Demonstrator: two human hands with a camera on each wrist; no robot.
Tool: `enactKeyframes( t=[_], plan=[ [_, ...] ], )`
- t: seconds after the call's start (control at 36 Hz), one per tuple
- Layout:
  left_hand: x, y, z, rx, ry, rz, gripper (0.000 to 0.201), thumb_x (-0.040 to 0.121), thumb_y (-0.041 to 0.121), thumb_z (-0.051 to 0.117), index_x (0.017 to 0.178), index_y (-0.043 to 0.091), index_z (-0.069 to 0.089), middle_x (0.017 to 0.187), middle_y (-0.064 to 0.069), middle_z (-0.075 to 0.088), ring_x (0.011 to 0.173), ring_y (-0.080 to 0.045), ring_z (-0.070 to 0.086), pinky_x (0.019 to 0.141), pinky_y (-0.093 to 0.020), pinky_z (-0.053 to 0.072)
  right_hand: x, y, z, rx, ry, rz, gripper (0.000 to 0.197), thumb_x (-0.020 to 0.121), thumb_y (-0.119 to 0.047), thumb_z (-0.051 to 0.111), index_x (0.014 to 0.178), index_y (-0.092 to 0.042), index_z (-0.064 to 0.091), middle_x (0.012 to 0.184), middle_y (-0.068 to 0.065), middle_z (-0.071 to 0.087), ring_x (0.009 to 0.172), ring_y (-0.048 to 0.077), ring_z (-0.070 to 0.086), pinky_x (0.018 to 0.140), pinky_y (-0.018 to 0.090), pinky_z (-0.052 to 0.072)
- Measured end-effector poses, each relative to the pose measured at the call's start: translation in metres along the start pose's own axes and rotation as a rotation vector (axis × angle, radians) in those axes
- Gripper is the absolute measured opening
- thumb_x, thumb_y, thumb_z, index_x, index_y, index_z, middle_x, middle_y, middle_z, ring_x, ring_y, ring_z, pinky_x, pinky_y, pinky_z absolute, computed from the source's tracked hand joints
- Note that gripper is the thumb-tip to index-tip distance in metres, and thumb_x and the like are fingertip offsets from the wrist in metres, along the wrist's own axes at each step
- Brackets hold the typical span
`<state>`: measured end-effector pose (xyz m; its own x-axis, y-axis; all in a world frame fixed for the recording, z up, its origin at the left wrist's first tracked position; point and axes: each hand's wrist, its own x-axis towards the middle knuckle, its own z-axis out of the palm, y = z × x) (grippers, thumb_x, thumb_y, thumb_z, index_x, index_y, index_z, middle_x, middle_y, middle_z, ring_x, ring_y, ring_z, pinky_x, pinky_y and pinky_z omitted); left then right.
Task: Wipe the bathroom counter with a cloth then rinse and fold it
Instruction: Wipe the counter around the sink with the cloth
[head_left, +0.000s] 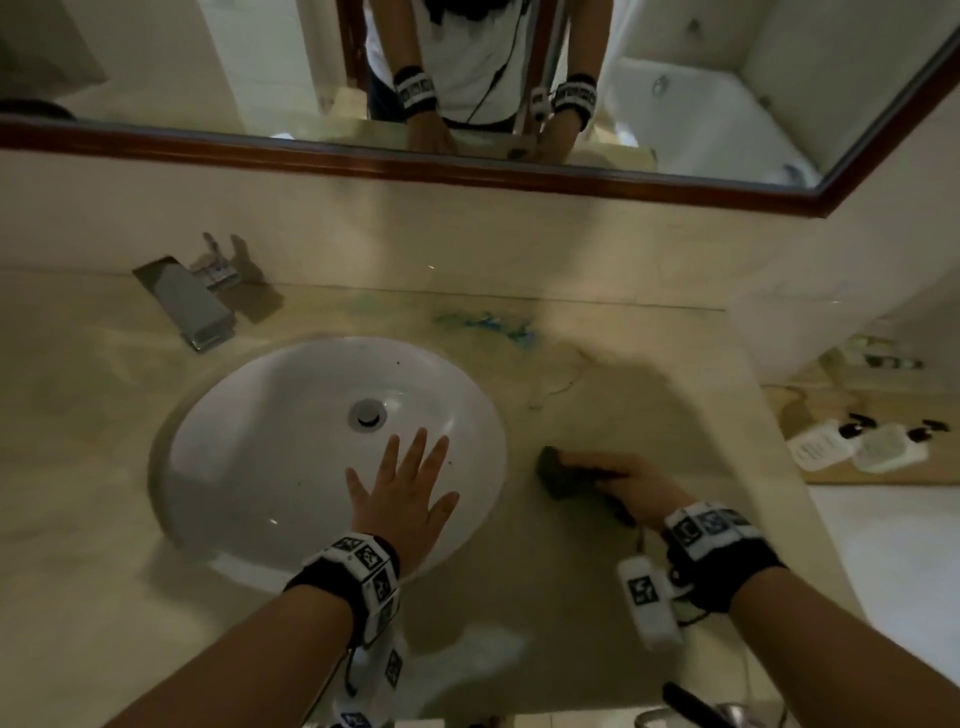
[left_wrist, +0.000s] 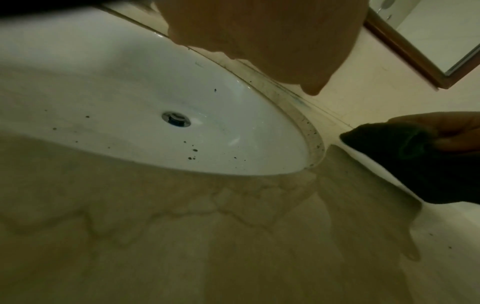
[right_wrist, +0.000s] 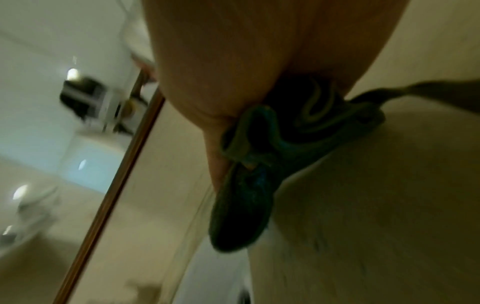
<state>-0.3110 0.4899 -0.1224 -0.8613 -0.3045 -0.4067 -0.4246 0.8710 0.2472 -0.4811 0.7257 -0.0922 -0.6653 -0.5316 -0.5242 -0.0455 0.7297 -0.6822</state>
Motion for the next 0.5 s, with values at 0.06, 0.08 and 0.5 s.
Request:
enactKeyframes(
  t=[0.06, 0.08, 0.5],
  plan=[
    [0.002, -0.004, -0.002, 0.002, -0.001, 0.02, 0.063, 0.095, 0.06, 0.014, 0.143, 0.044, -0.023, 0.154, 0.014, -0.026, 0.145, -0.02, -0.018, 0.111, -0.066, 0.001, -0.006, 0.006, -0.016, 0.099, 0.166, 0.081, 0.051, 0.096, -0.001, 0.039, 0.115, -0.043, 0.059, 0.126, -0.001, 0.053, 0.097, 0.02, 0.055, 0.083, 0.026, 0.045],
    [0.003, -0.007, -0.003, 0.003, -0.003, 0.029, 0.062, 0.095, 0.06, 0.013, 0.142, 0.044, -0.023, 0.154, 0.014, -0.027, 0.145, -0.02, -0.018, 0.111, -0.066, 0.001, -0.009, 0.01, -0.021, 0.111, 0.265, 0.118, 0.05, 0.096, -0.003, 0.038, 0.118, -0.043, 0.058, 0.127, -0.001, 0.05, 0.101, 0.023, 0.054, 0.085, 0.029, 0.046],
    [0.014, -0.052, -0.011, -0.023, -0.013, 0.134, 0.063, 0.094, 0.061, 0.016, 0.145, 0.045, -0.018, 0.155, 0.015, -0.025, 0.145, -0.019, -0.018, 0.113, -0.062, -0.001, 0.004, 0.041, 0.055, -0.335, 0.725, 0.347, 0.056, 0.093, -0.016, 0.049, 0.146, -0.009, 0.032, 0.154, 0.01, 0.029, 0.141, 0.032, 0.027, 0.116, 0.043, 0.025]
  ],
)
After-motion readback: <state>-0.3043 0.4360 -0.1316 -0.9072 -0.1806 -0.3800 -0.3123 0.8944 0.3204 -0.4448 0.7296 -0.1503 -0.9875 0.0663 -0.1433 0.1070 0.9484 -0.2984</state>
